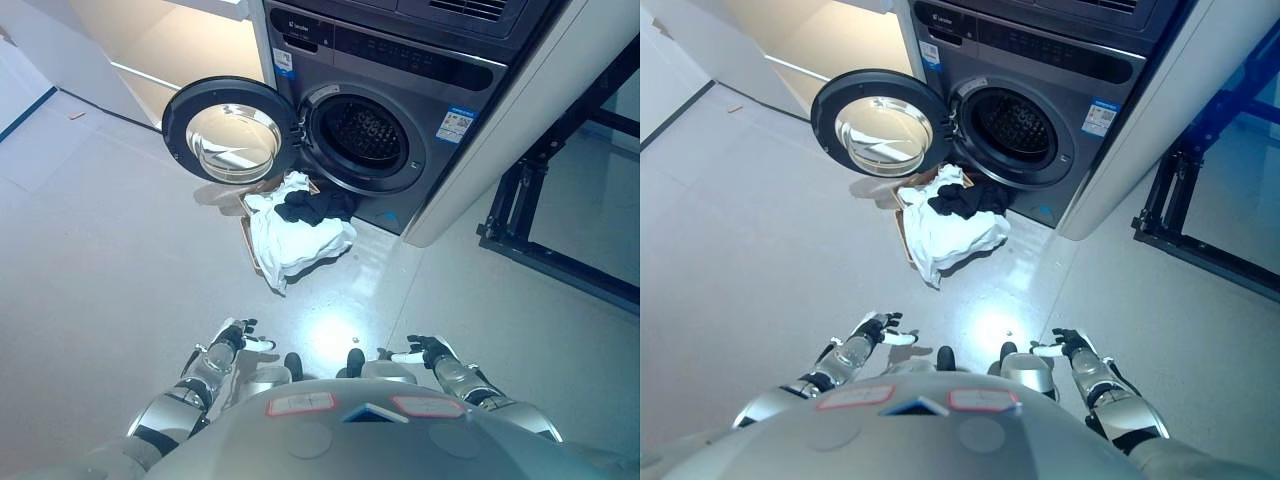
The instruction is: Put the clothes in the basket into the washing machine.
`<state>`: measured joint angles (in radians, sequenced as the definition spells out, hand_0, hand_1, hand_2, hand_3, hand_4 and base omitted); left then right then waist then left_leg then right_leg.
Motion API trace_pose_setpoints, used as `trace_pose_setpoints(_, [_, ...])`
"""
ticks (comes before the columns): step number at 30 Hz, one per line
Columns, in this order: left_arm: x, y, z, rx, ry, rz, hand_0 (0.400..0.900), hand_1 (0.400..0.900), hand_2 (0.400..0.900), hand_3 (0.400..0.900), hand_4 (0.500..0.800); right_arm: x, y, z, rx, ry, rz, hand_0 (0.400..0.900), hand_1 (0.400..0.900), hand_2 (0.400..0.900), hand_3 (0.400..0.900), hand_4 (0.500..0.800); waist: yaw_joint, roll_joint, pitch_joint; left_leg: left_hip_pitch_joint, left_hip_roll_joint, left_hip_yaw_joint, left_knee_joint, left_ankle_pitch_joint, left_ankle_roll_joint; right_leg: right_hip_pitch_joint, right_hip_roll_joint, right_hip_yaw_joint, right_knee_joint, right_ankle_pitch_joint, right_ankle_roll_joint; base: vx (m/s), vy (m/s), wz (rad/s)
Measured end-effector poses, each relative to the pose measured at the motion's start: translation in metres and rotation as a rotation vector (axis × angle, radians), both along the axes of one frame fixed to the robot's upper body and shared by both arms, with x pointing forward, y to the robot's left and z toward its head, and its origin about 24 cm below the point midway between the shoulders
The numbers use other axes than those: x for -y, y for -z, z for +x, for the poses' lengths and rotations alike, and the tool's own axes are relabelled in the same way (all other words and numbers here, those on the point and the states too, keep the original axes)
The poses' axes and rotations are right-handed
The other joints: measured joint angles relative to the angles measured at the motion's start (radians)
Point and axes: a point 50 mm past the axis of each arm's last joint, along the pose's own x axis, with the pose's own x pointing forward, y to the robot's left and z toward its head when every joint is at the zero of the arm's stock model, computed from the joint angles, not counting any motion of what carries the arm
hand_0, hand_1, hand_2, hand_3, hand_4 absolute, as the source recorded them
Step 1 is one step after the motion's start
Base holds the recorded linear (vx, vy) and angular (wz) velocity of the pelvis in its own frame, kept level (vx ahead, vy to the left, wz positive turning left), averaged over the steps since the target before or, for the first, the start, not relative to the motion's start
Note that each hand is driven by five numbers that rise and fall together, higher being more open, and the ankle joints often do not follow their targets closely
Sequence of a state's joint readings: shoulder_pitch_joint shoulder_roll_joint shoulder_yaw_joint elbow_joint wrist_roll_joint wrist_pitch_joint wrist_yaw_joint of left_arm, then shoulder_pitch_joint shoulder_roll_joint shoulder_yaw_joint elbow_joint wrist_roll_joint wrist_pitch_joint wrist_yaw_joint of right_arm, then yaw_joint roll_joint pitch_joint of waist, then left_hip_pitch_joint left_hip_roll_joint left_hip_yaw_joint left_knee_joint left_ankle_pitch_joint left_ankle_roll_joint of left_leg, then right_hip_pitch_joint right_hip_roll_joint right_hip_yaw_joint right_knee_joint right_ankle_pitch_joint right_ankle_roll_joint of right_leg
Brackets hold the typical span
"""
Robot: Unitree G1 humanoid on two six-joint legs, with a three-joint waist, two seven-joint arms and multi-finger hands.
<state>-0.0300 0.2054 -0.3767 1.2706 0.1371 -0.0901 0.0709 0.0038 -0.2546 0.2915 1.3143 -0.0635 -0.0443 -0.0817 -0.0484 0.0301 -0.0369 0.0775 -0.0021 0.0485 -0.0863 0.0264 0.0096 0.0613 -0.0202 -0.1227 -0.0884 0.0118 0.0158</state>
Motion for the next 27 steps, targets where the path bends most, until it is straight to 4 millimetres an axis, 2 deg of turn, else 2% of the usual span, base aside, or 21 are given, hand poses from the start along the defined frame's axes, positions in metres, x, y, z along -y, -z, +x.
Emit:
trace_pose_setpoints(11, [-0.001,0.000,-0.001,-0.003,-0.002,0.003,0.900,0.900,0.900,0.900,0.800,0.000,0.000,0.001,-0.001,-0.010,-0.002,0.900,0.900,0.900,0.900,0.800,0.002,-0.007,0.005,-0.005,0.001,-0.003,0.001,0.001,-0.001,-0.001,0.002,-0.001,0.000,0.000,0.000,0.00,-0.028,0.02])
trace_pose_setpoints(13, [-0.002,0.000,0.000,-0.001,-0.001,0.006,0.900,0.900,0.900,0.900,0.800,-0.001,0.000,0.003,-0.001,-0.045,-0.007,0.900,0.900,0.900,0.900,0.800,0.001,-0.009,0.008,-0.010,0.002,-0.007,0.003,0.001,-0.002,-0.004,0.002,-0.002,0.000,-0.001,-0.001,-0.05,-0.118,0.15])
trace_pose_setpoints(16, [-0.008,-0.004,0.013,0.028,0.006,0.024,0.900,0.900,0.900,0.900,0.800,-0.007,-0.002,0.020,0.019,-0.165,-0.019,0.900,0.900,0.900,0.900,0.800,0.003,-0.027,0.026,-0.074,0.005,-0.027,0.076,-0.015,-0.016,-0.030,0.008,-0.003,0.006,-0.007,-0.005,-0.01,-0.161,0.02])
trace_pose_setpoints(17, [-0.013,-0.005,0.015,0.027,0.004,0.037,0.900,0.900,0.900,0.900,0.800,-0.010,-0.004,0.029,0.031,-0.210,-0.025,0.900,0.900,0.900,0.900,0.800,0.020,-0.041,0.047,-0.111,0.010,-0.029,0.149,-0.033,-0.043,-0.041,0.024,0.003,0.024,-0.019,-0.026,0.04,-0.196,-0.03])
trace_pose_setpoints(18, [-0.016,-0.010,0.028,0.057,0.011,0.050,0.900,0.900,0.900,0.900,0.800,-0.013,-0.005,0.035,0.037,-0.246,-0.028,0.900,0.900,0.900,0.900,0.800,0.030,-0.069,0.074,-0.151,0.003,-0.025,0.232,-0.035,-0.053,-0.047,0.007,0.015,0.029,-0.021,-0.036,0.05,-0.180,0.03])
trace_pose_setpoints(19, [-0.019,-0.010,0.027,0.051,0.005,0.057,0.900,0.900,0.900,0.900,0.800,-0.013,-0.007,0.043,0.056,-0.265,-0.034,0.900,0.900,0.900,0.900,0.800,0.049,-0.078,0.086,-0.186,0.007,-0.026,0.299,-0.039,-0.081,-0.055,0.016,0.003,0.055,-0.026,-0.044,0.05,-0.179,0.04])
trace_pose_setpoints(20, [-0.021,-0.010,0.029,0.047,-0.003,0.063,0.900,0.900,0.900,0.900,0.800,-0.011,-0.009,0.051,0.068,-0.289,-0.049,0.900,0.900,0.900,0.900,0.800,0.065,-0.086,0.106,-0.245,-0.001,-0.042,0.420,-0.037,-0.088,-0.053,0.016,0.002,0.063,-0.045,-0.076,0.11,-0.151,0.25])
trace_pose_setpoints(21, [-0.020,-0.013,0.039,0.080,-0.024,0.052,0.900,0.900,0.900,0.900,0.800,-0.008,-0.011,0.054,0.068,-0.306,-0.065,0.900,0.900,0.900,0.900,0.800,0.075,-0.098,0.131,-0.296,0.000,-0.058,0.520,-0.026,-0.100,-0.050,0.005,0.001,0.070,-0.040,-0.084,0.15,-0.064,0.30])
trace_pose_setpoints(22, [-0.020,-0.014,0.040,0.094,-0.047,0.045,0.900,0.900,0.900,0.900,0.800,-0.005,-0.013,0.059,0.077,-0.323,-0.081,0.900,0.900,0.900,0.900,0.800,0.096,-0.093,0.139,-0.333,0.000,-0.067,0.579,0.003,-0.116,-0.039,0.007,-0.003,0.075,-0.043,-0.095,0.16,-0.065,0.27])
trace_pose_setpoints(23, [-0.020,-0.016,0.047,0.121,-0.058,0.042,0.900,0.900,0.900,0.900,0.800,-0.001,-0.014,0.061,0.074,-0.336,-0.096,0.900,0.900,0.900,0.900,0.800,0.105,-0.100,0.145,-0.370,0.007,-0.049,0.604,-0.002,-0.115,-0.031,0.002,-0.020,0.059,-0.041,-0.100,0.29,0.024,0.01])
trace_pose_setpoints(25, [-0.022,-0.019,0.053,0.143,-0.060,0.045,0.900,0.900,0.900,0.900,0.800,0.004,-0.019,0.070,0.093,-0.349,-0.118,0.900,0.900,0.900,0.900,0.800,0.112,-0.089,0.151,-0.409,0.026,-0.016,0.528,0.005,-0.110,-0.030,0.005,-0.034,0.046,-0.039,-0.105,0.40,0.064,-0.18])
trace_pose_setpoints(27, [-0.022,-0.019,0.054,0.148,-0.059,0.051,0.900,0.900,0.900,0.900,0.800,0.006,-0.023,0.081,0.120,-0.379,-0.143,0.900,0.900,0.900,0.900,0.800,0.127,-0.060,0.147,-0.393,0.078,0.008,0.232,0.054,-0.118,-0.025,0.039,-0.023,0.005,-0.032,-0.106,0.33,0.087,-0.33])
